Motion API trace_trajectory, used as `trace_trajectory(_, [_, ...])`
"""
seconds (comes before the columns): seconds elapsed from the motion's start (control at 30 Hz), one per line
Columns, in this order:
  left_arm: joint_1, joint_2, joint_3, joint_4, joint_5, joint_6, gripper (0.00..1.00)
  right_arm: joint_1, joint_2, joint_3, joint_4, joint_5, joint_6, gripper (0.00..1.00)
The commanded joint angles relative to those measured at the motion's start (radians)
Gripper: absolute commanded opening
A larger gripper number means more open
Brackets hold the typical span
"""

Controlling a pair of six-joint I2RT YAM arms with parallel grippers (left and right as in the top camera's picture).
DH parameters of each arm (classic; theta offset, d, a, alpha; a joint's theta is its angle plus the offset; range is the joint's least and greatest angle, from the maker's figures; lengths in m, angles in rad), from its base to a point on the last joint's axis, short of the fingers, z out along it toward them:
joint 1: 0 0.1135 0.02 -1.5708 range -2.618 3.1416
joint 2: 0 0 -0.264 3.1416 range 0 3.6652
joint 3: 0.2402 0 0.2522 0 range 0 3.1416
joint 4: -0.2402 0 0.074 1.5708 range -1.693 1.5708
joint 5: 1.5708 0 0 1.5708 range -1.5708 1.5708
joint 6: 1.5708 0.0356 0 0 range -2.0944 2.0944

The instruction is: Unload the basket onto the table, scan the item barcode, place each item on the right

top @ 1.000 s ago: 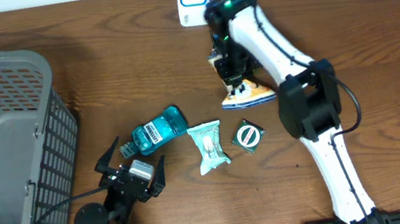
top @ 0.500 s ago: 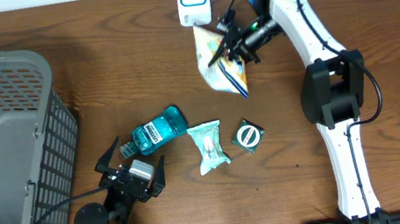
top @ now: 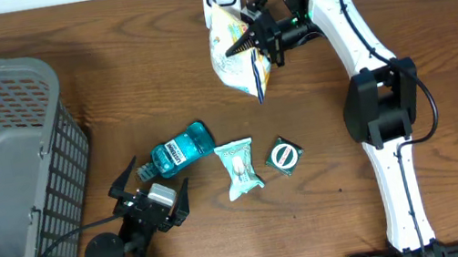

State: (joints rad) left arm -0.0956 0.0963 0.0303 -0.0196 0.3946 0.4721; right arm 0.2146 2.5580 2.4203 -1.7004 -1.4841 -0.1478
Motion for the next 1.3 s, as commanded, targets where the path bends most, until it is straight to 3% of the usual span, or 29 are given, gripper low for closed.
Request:
trace_trajectory(0.0, [-0.004, 0.000, -0.026, -0.020, 0.020, 0.006, 0.98, 0.006, -0.145, 0.018, 0.002, -0.040, -0.206, 0.01])
trace_trajectory(0.2, [-0.004, 0.000, -0.026, -0.020, 0.020, 0.006, 0.98, 0.005, -0.291, -0.124, 0.002, 0.069, -0.374, 0.01])
trace_trajectory(0.4, [-0.004, 0.000, -0.026, -0.020, 0.020, 0.006, 0.98, 0.002, -0.476, -0.616, 0.002, -0.016, -0.745, 0.01])
trace_trajectory(0.57, [-0.004, 0.000, -0.026, -0.020, 0.020, 0.006, 0.98, 0.000, -0.531, -0.930, -0.001, -0.079, -0.950, 0.01])
trace_trajectory(0.7, [-0.004, 0.000, -0.026, -0.020, 0.020, 0.006, 0.98, 0.000, -0.531, -1.015, -0.002, -0.079, -0.966, 0.01])
trace_trajectory(0.97, [-0.004, 0.000, -0.026, -0.020, 0.020, 0.006, 0.98, 0.018, -0.557, -1.020, -0.002, -0.078, -0.959, 0.01])
trace_trajectory(1.27, [-0.004, 0.000, -0.026, -0.020, 0.020, 0.006, 0.98, 0.053, -0.566, -1.020, -0.002, -0.015, -1.224, 0.01])
